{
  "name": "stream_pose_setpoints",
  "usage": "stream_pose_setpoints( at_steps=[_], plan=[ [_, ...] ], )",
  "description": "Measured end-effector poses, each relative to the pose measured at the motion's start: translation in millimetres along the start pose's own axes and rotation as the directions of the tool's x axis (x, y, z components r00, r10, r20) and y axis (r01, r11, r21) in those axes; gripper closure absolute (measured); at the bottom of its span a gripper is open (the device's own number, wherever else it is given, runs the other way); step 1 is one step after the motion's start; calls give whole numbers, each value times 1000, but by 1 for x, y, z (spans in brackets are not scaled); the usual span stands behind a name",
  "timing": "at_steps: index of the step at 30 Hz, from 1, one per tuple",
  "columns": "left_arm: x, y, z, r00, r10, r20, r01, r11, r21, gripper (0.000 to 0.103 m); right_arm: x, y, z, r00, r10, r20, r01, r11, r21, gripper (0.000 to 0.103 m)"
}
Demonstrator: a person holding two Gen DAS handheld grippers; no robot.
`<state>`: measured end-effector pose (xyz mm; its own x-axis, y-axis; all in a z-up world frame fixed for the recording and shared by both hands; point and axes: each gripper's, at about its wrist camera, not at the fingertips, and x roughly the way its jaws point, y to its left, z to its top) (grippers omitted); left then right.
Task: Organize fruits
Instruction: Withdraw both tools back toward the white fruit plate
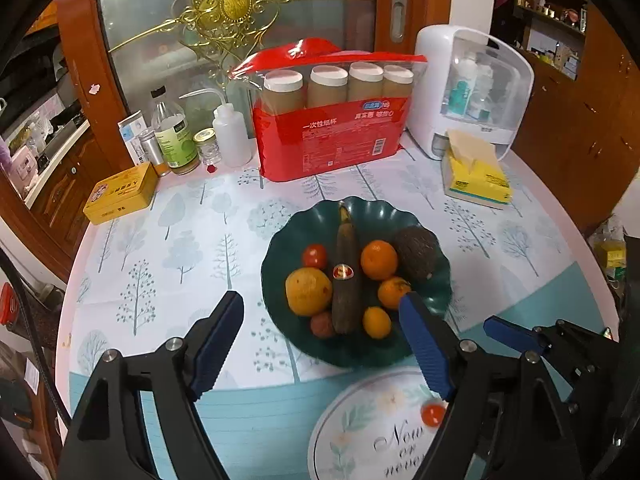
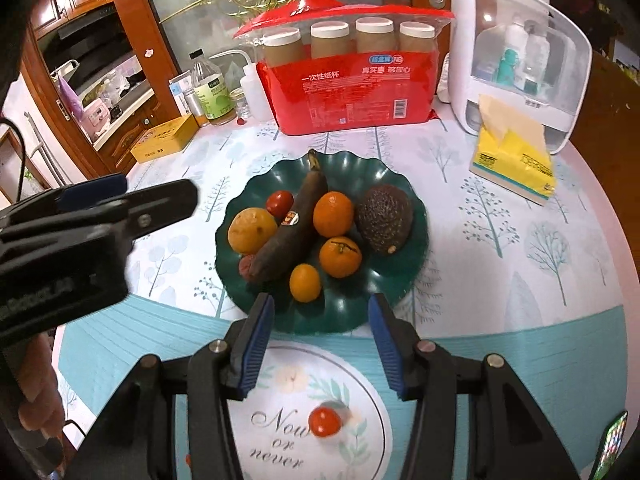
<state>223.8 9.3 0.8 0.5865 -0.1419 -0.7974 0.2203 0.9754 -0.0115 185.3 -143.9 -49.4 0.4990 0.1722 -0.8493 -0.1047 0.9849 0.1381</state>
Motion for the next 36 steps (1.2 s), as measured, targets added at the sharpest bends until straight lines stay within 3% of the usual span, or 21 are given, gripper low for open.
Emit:
stream_pose_setpoints(
  at_steps=[13, 22, 26, 36],
  plan=[
    [-83, 3, -35, 995, -73, 73, 74, 997, -12, 20, -73, 11, -38, 999, -6, 48, 4, 999, 38, 53],
    [-108, 12, -60, 993, -63, 99, 65, 998, -23, 20, -114, 12, -57, 996, -42, 84, 40, 999, 25, 53],
    [-104, 19, -79, 996, -40, 75, 44, 998, -46, 20, -114, 9, -68, 997, -50, 63, 49, 999, 10, 53],
    [-65, 27, -136, 997, 19, -81, -28, 994, -109, 20, -76, 1, -96, 998, -33, -55, 31, 999, -35, 53]
  ],
)
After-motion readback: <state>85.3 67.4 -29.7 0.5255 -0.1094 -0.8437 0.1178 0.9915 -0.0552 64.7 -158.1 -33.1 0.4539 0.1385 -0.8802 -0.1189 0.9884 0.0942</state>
